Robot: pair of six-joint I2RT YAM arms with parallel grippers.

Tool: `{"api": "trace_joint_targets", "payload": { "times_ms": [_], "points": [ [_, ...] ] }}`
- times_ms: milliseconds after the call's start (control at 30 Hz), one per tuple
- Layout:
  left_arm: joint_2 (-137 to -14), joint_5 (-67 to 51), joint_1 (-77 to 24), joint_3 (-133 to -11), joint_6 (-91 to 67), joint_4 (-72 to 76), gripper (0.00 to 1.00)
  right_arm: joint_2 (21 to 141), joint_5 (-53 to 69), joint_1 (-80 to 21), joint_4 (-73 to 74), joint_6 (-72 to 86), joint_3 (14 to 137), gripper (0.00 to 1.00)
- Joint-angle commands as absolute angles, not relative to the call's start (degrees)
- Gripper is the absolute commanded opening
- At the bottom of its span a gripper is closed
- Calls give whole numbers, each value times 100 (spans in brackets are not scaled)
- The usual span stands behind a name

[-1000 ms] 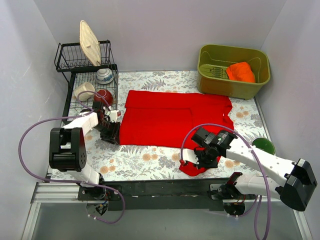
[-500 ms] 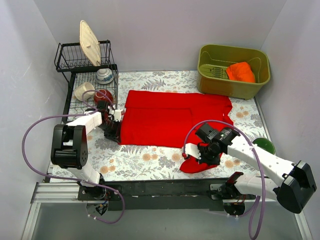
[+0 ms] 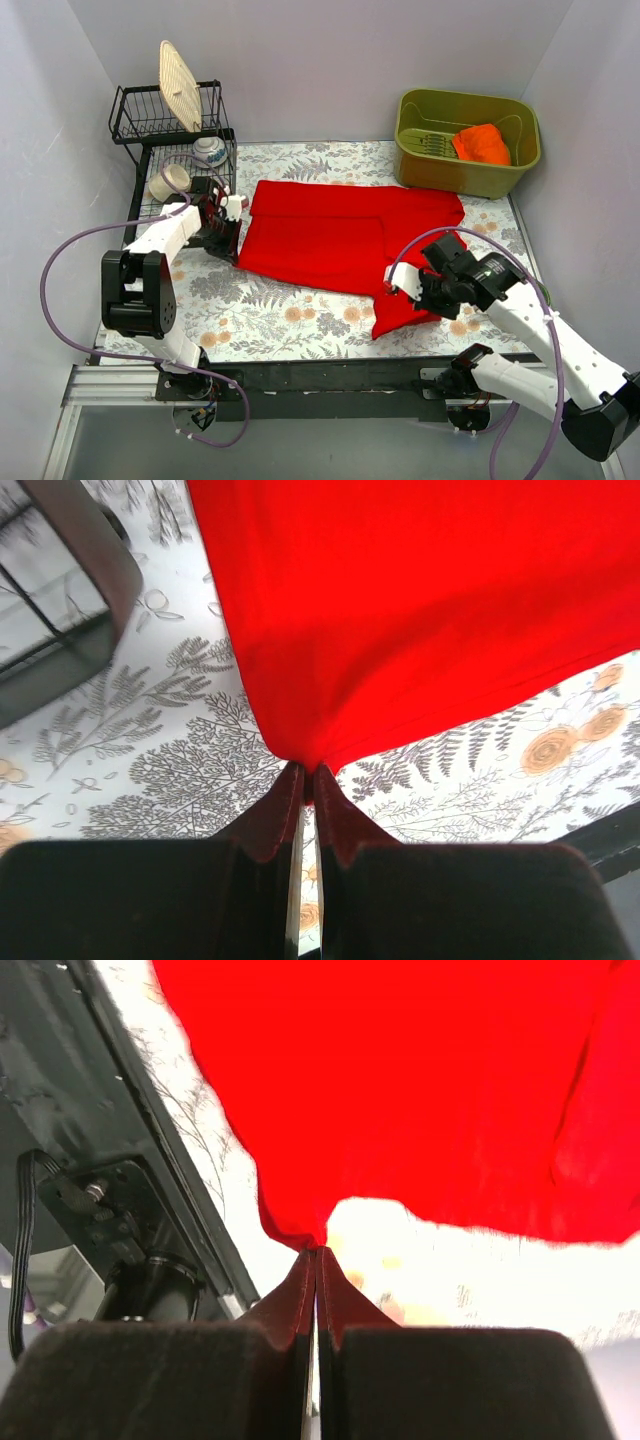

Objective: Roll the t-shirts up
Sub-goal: Fold the T-shirt at the center of the board.

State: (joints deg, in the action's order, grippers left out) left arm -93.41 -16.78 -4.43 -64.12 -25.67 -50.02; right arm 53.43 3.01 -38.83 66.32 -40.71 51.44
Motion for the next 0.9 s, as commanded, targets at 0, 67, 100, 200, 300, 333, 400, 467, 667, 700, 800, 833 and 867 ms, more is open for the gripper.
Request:
{"api": "trace_joint_targets", "payload": {
  "times_ms": [0,67,100,200,300,333,400,467,667,700,800,833,867],
  "points": [
    [-9263,-1793,-457,-6943,-2426,-5405,0,5160,35,-3402,6952,-3858,5519,1],
    [-9412,-1837,-466,-7057,-2391,-5432,0,5159,26,-3226,6970,-3841,5791,1],
    [-9457,-1854,-466,-7153,-2391,-5432,0,5177,-191,-3165,7005,-3841,5914,1],
    [-9606,-1837,-457,-7417,-2408,-5405,0,5255,-464,-2910,7084,-3850,6397,1],
    [-9703,-1854,-466,-7576,-2452,-5309,0,5300,-641,-2708,7101,-3867,6749,1],
    [-9729,-1898,-466,-7698,-2452,-5309,0,5317,-659,-2646,7058,-3867,6802,1],
    [-9826,-1942,-466,-7848,-2496,-5326,0,5370,-703,-2506,6935,-3876,6873,1],
    [-9966,-1995,-475,-8085,-2496,-5317,0,5483,-747,-2409,6716,-3876,6926,1],
    [-10432,-1881,-492,-8858,-2452,-5396,0,6010,-1080,-2206,6162,-4051,7409,1],
    [-10476,-1872,-492,-8929,-2417,-5370,0,6081,-1107,-2145,6092,-4078,7461,1],
    [-10661,-1819,-492,-9210,-2426,-5344,0,6336,-1151,-1978,5811,-4183,7620,1],
    [-10722,-1811,-492,-9289,-2434,-5344,0,6398,-1169,-1934,5757,-4201,7655,1],
    [-10827,-1802,-492,-9360,-2426,-5352,0,6512,-1152,-1873,5679,-4227,7673,1]
  ]
}}
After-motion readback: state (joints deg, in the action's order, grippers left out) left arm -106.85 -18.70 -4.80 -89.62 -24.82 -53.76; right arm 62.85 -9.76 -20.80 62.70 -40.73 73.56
